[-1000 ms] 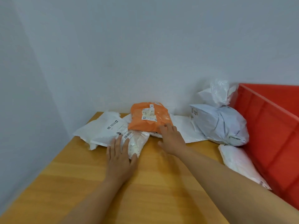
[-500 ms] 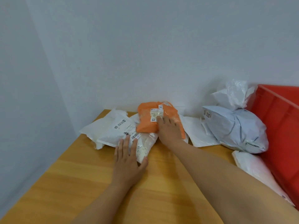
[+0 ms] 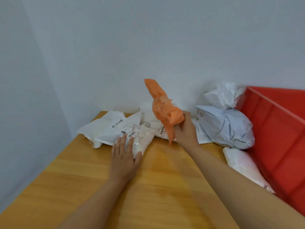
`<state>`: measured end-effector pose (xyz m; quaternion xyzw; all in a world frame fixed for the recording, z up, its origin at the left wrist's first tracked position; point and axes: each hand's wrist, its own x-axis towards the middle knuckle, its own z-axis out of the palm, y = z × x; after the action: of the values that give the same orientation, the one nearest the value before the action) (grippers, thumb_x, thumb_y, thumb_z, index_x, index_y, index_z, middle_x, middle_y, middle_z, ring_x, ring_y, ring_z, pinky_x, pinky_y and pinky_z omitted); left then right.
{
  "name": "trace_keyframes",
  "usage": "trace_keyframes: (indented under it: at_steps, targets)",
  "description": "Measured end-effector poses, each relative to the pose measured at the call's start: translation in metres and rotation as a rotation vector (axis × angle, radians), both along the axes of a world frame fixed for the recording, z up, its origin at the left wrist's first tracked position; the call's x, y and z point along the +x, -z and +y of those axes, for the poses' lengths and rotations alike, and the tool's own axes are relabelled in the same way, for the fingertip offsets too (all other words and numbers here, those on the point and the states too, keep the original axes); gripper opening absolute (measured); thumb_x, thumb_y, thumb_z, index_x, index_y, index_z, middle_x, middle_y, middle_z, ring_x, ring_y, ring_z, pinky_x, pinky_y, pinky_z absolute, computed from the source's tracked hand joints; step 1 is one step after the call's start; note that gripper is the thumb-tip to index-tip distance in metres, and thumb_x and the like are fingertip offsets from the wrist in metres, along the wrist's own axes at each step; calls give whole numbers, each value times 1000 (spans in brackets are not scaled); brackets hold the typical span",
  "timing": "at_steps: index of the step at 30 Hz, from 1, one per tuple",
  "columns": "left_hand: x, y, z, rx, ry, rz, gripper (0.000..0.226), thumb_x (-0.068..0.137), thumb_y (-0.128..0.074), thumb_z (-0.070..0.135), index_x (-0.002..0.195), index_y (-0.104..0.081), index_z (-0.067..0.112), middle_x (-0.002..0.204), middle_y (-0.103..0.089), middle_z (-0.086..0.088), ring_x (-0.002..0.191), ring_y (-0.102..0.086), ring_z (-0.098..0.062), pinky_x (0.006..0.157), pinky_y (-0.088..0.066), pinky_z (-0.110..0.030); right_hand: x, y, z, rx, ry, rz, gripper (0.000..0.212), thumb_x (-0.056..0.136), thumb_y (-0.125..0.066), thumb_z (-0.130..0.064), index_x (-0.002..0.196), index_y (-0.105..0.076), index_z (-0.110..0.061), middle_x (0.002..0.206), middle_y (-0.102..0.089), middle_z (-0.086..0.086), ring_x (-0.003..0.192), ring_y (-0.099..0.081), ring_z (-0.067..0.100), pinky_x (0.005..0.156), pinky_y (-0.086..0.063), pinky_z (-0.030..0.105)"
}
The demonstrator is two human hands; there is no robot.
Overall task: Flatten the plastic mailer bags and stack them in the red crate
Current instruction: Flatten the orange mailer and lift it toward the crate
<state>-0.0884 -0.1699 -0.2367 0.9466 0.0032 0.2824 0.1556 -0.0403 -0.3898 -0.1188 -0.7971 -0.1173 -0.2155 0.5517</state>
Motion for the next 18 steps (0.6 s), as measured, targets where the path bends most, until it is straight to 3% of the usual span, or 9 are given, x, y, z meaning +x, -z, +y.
trace_keyframes:
  at_steps: [2,5,7,10,12,14,16,18]
  targets:
    - [-2,-1,0,1,15,-38,63,95,-33,49,147,-42,14,156,-34,-12,147,-22,-29,118,-21,-49,-19,-5,-18,193,-68,69,26,95,-64,-17,115,-49,-24,101,-63,-10,90,-63,-3,75,-51,22]
    - [-5,-3,-2,-46,38,-123,59,96,-34,46,141,-47,12,149,-42,-15,141,-32,-30,114,-26,-49,-39,-3,-48,415,-192,225,44,93,-69,-16,130,-49,-28,122,-66,-4,110,-65,9,92,-54,31]
    - [-9,-11,-10,-129,62,-186,56,97,-33,45,137,-50,9,143,-46,-16,136,-37,-32,112,-29,-48,-52,1,-68,585,-267,344,49,90,-69,-11,133,-50,-26,124,-68,3,113,-66,21,92,-55,39]
    - [-17,-39,-31,-398,175,-197,57,98,-28,51,129,-54,10,128,-56,-5,123,-47,-24,103,-38,-37,-72,7,-94,688,-379,483,52,81,-65,-10,131,-55,-18,118,-71,8,107,-69,26,82,-56,36]
    - [-26,-66,-49,-689,281,-27,56,95,-27,61,119,-58,21,113,-62,8,109,-57,-16,88,-43,-29,-85,14,-105,707,-437,577,43,79,-60,-9,122,-60,-12,106,-73,11,95,-72,25,77,-56,34]
    - [-29,-87,-63,-897,379,278,44,95,-37,62,114,-59,29,108,-63,13,105,-60,-10,81,-43,-26,-94,21,-113,687,-456,656,26,83,-53,-5,107,-63,-8,88,-73,8,78,-71,19,68,-55,30]
    - [-31,-99,-72,-923,496,536,48,88,-54,63,124,-55,31,116,-60,17,108,-58,-4,82,-44,-23,-97,27,-118,626,-443,698,19,89,-47,0,97,-61,-9,78,-69,5,69,-67,16,66,-52,28]
    - [-33,-99,-77,-940,555,680,57,83,-70,55,131,-51,32,119,-62,16,108,-61,-5,86,-49,-24,-98,30,-121,537,-418,710,21,91,-45,0,97,-61,-13,81,-65,5,69,-63,14,70,-49,30]
